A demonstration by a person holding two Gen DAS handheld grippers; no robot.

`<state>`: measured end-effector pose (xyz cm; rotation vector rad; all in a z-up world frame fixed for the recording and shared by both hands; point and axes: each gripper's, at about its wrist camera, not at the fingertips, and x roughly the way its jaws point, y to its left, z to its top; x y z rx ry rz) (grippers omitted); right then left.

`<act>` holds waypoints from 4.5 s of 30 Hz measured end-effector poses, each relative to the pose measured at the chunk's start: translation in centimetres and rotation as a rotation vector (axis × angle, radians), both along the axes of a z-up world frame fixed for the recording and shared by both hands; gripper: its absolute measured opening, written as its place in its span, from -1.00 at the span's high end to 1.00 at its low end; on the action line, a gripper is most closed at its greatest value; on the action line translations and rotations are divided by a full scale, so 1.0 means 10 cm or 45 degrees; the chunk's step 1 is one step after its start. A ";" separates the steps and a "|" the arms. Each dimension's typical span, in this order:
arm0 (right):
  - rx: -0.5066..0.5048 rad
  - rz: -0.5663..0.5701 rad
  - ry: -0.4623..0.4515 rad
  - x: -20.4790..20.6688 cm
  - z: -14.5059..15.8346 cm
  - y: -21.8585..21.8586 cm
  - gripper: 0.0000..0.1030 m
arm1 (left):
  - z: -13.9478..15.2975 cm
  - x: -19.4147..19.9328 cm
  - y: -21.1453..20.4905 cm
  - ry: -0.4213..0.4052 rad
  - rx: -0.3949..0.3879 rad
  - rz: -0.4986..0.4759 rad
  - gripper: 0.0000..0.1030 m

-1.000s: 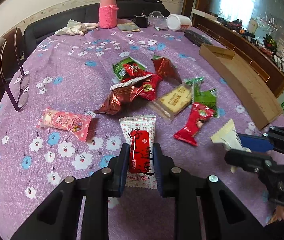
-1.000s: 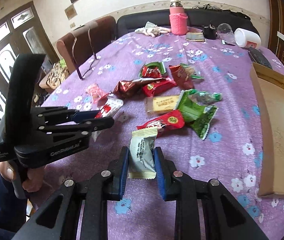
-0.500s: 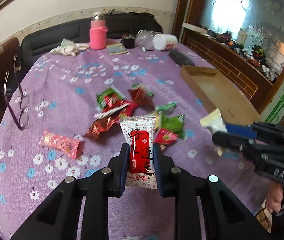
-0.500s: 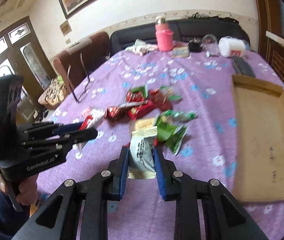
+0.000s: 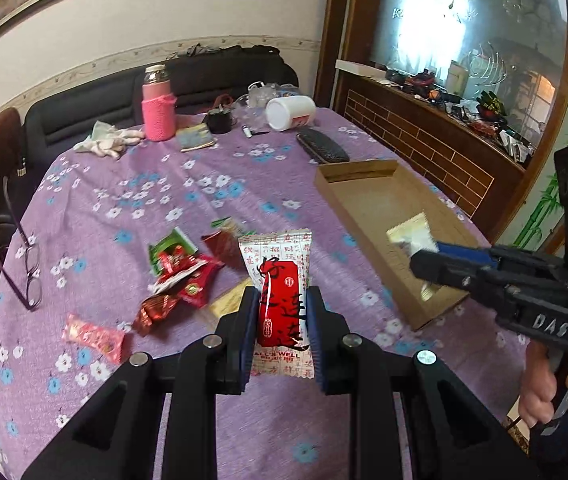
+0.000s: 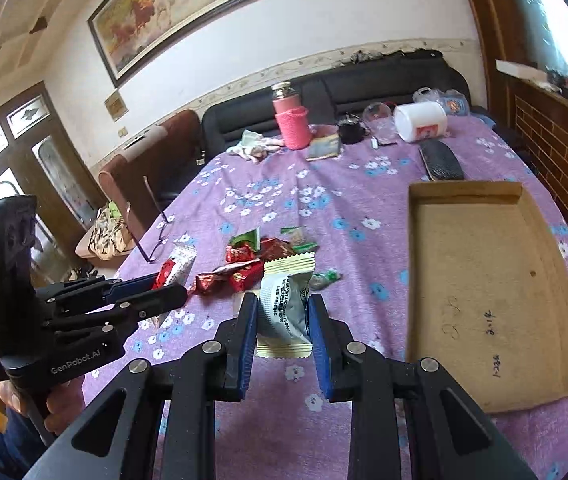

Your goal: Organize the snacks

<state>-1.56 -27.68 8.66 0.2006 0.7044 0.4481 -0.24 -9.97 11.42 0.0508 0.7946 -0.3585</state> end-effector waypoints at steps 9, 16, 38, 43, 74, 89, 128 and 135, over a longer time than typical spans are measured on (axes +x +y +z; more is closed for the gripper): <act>0.036 -0.038 -0.007 -0.03 0.00 -0.25 0.47 | 0.05 0.13 -0.31 0.013 0.003 -0.039 0.56; 0.094 -0.119 0.023 0.17 0.01 -0.55 0.47 | 0.06 0.30 -0.53 0.038 -0.009 -0.048 0.56; 0.236 -0.523 0.233 1.04 -0.72 -1.66 0.48 | -0.84 1.19 -1.88 0.267 -0.087 -0.189 0.56; 0.148 -0.534 0.269 1.07 -0.86 -1.70 0.48 | -1.04 1.22 -2.06 0.286 -0.048 -0.227 0.56; 0.245 -0.542 0.296 1.03 -0.91 -1.79 0.34 | -1.11 1.08 -2.14 0.259 0.013 -0.276 0.20; 0.212 -0.544 0.083 0.92 -0.71 -1.72 0.20 | -0.76 0.73 -1.81 0.277 -0.017 -0.183 0.19; 0.065 0.114 0.089 0.20 -0.65 0.26 0.18 | -1.20 0.93 1.72 0.392 -0.101 0.854 0.54; 0.144 0.182 0.277 0.34 -0.77 0.53 0.18 | -1.21 0.89 1.55 0.283 -0.059 0.727 0.56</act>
